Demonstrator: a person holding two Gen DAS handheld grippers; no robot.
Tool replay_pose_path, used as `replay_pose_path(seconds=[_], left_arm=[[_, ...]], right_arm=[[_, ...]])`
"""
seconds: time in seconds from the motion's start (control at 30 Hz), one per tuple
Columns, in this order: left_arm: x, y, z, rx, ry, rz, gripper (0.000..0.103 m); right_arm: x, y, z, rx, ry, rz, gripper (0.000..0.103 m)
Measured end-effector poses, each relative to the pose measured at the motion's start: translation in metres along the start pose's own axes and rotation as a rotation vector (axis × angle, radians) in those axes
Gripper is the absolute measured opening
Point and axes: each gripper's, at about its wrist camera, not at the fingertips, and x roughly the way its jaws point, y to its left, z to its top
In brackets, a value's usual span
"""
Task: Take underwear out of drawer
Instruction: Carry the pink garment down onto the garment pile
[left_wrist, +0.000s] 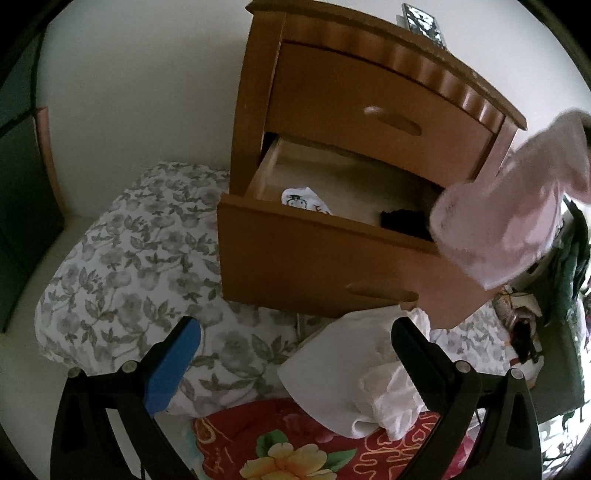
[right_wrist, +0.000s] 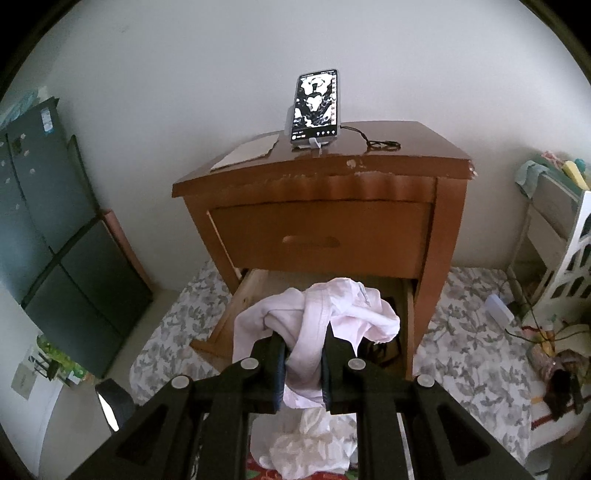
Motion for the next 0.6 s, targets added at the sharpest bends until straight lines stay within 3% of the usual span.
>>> replay_pose_path(seconds=[0.3, 0.6], left_arm=[[-0.014, 0.001, 0.001, -0.013, -0.031, -0.007, 0.103], [-0.013, 0.002, 0.001, -0.019, -0.024, -0.006, 0.103]], right_arm=[[0.008, 0.006, -0.032, -0.017, 0.082, -0.008, 0.016], [0.083, 0.006, -0.080, 0.006, 0.282, -0.013, 0.016]])
